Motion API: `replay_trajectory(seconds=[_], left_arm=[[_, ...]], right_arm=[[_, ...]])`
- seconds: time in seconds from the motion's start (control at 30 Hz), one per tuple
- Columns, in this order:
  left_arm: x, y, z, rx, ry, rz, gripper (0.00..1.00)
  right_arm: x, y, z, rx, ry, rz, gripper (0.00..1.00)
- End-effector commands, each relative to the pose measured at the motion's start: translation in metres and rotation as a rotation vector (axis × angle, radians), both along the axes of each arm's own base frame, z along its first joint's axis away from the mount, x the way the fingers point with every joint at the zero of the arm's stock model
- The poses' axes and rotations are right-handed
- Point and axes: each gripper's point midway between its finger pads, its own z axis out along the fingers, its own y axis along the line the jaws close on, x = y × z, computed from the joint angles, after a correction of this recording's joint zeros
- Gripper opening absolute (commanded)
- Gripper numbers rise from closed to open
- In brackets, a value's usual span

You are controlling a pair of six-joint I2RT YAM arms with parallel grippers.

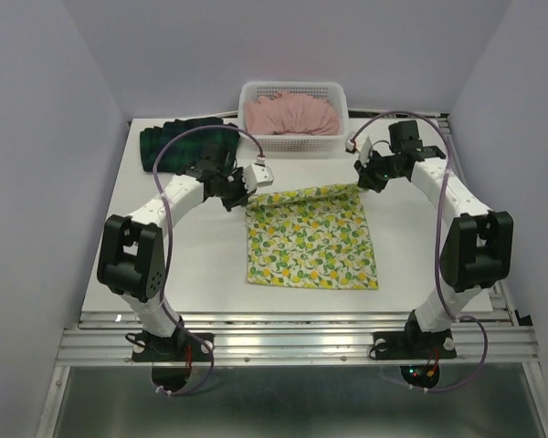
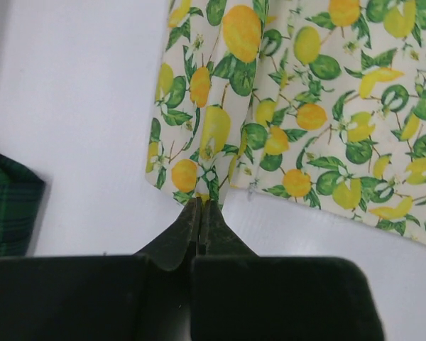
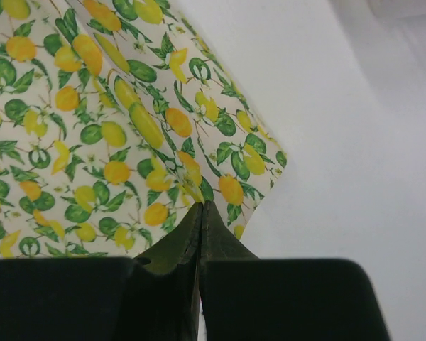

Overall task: Fold and stack the skirts
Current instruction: Fold the skirt

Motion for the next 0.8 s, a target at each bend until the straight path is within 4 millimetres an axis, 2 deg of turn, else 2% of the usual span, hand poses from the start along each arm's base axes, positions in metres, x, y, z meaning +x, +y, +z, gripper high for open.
replay_trajectory(seconds=[0.0, 0.1, 0.13, 0.17, 0.27, 0.33, 0.43, 0.47, 0.5, 0.6, 0.63, 0.7, 0.73, 0.77], left_arm=[[-0.016, 0.005, 0.013, 0.0, -0.098, -0.086, 0.0], [-0.035, 0.007, 0.006, 0.008, -0.081, -0.104, 0.0], [-0.042, 0.009, -0.002, 0.021, -0.064, -0.109, 0.0], [-0.047, 0.004, -0.007, 0.032, -0.059, -0.126, 0.0], [-0.055, 0.001, -0.025, 0.069, -0.039, -0.11, 0.0], [-0.057, -0.005, -0.037, 0.08, -0.007, -0.098, 0.0], [-0.047, -0.011, -0.049, 0.06, 0.054, -0.027, 0.0], [-0.044, -0.013, -0.05, 0.053, 0.068, -0.015, 0.0], [-0.038, -0.017, -0.051, 0.043, 0.08, -0.008, 0.0], [-0.03, -0.021, -0.045, 0.022, 0.083, 0.012, 0.0], [-0.024, -0.023, -0.036, 0.017, 0.067, 0.015, 0.0], [-0.019, -0.022, -0.026, 0.016, 0.048, 0.023, 0.0], [-0.013, -0.023, -0.011, 0.005, 0.016, 0.019, 0.0], [-0.015, -0.02, -0.005, 0.009, 0.019, 0.017, 0.0]], right_arm=[[-0.043, 0.003, 0.002, 0.015, 0.034, 0.046, 0.01], [-0.068, 0.008, -0.011, 0.033, 0.091, 0.056, 0.01], [-0.073, 0.01, -0.01, 0.033, 0.084, 0.06, 0.01], [-0.078, 0.008, -0.021, 0.029, 0.095, 0.048, 0.01], [-0.079, 0.009, -0.035, 0.021, 0.113, 0.024, 0.01], [-0.07, 0.008, -0.038, 0.019, 0.094, 0.009, 0.01], [-0.047, 0.003, -0.046, -0.012, 0.095, -0.045, 0.01], [-0.041, 0.002, -0.044, -0.019, 0.09, -0.053, 0.01], [-0.03, 0.002, -0.033, -0.021, 0.065, -0.058, 0.01], [-0.023, 0.003, -0.024, -0.023, 0.057, -0.058, 0.01], [-0.018, 0.004, -0.013, -0.019, 0.033, -0.053, 0.01], [-0.021, 0.003, -0.001, -0.021, 0.027, -0.049, 0.01], [-0.022, 0.003, 0.004, -0.022, 0.02, -0.047, 0.01], [-0.026, 0.002, 0.008, -0.029, 0.023, -0.041, 0.01]])
